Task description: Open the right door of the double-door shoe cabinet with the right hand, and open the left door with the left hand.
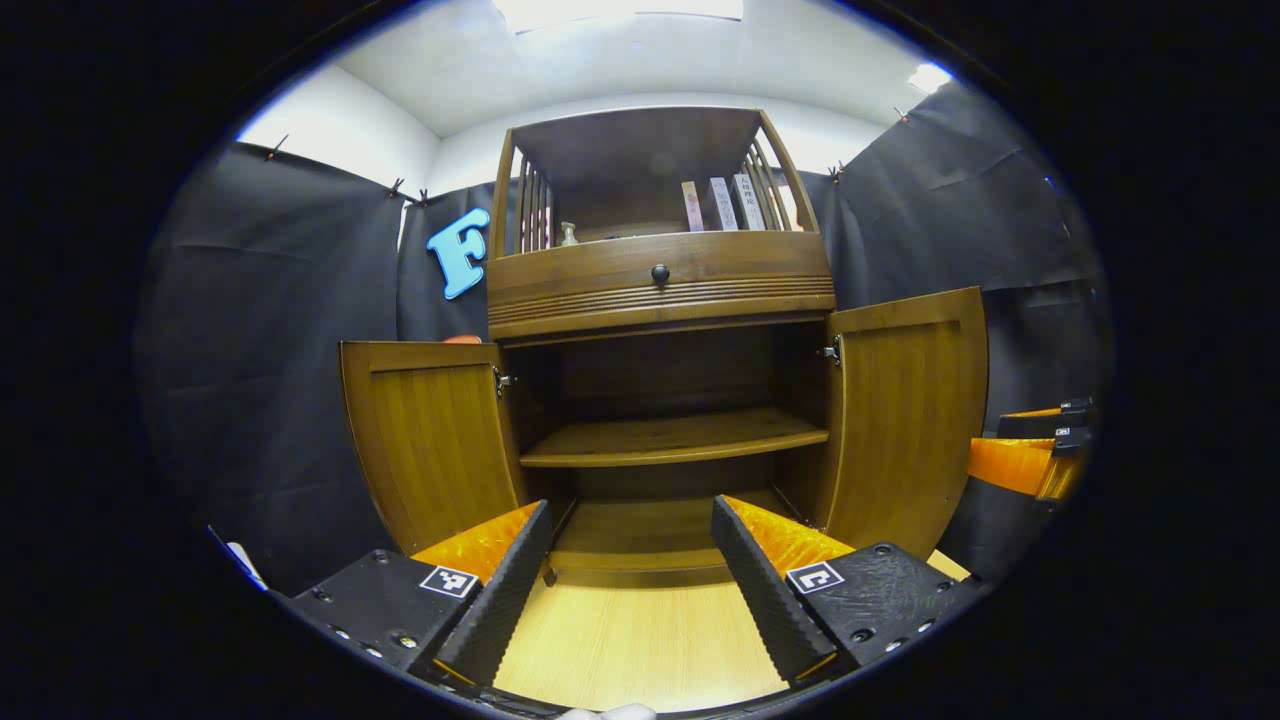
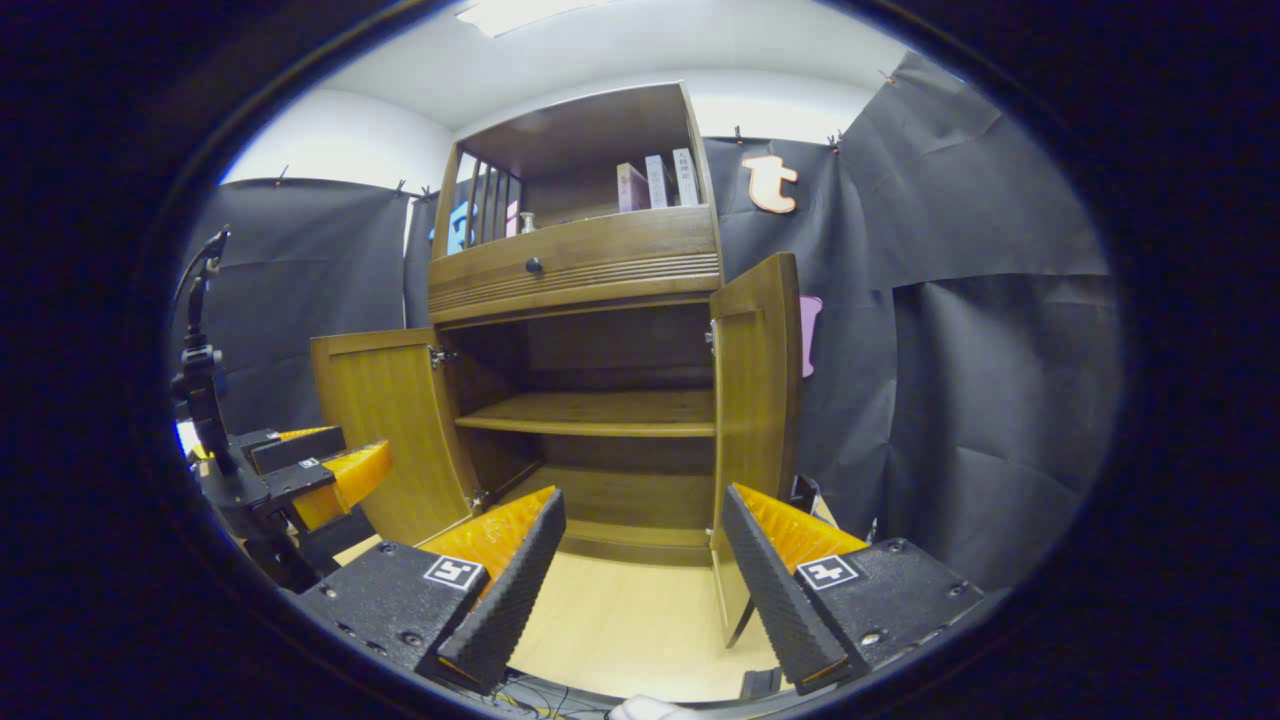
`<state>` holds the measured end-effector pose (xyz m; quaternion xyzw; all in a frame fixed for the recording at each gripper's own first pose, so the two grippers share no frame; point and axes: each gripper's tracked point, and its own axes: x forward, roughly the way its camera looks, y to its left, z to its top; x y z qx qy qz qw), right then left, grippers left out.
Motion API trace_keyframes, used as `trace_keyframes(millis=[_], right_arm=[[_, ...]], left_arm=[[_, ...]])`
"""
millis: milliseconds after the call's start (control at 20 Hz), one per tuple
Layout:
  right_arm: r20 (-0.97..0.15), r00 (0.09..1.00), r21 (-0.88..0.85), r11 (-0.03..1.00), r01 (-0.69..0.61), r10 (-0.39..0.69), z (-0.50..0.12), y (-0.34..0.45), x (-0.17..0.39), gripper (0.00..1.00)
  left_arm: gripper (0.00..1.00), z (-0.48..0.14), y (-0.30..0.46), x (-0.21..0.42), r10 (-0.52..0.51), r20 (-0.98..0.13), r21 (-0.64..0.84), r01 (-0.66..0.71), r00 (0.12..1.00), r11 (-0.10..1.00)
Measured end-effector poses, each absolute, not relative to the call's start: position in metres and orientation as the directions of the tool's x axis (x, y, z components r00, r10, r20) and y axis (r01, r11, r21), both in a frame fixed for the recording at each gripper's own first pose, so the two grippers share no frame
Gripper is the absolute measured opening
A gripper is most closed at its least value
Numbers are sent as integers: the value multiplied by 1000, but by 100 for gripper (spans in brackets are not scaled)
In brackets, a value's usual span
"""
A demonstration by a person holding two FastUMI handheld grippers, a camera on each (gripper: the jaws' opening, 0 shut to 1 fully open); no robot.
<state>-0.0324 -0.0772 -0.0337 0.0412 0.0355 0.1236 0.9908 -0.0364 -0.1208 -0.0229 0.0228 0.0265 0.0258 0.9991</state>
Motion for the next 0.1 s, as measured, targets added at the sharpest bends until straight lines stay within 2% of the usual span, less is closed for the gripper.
trace_keyframes(millis=[50, 100], right_arm=[[-60, 968, 90, 967, -239, 244, -33, -77, -32, 99], [-60, 968, 89, 967, -237, 243, -33, -76, -33, 99]], left_arm=[[96, -23, -121, -36, 50, -48, 47, -48, 998, 998], [90, -23, -121, -36, 46, -46, 42, -44, 998, 998]])
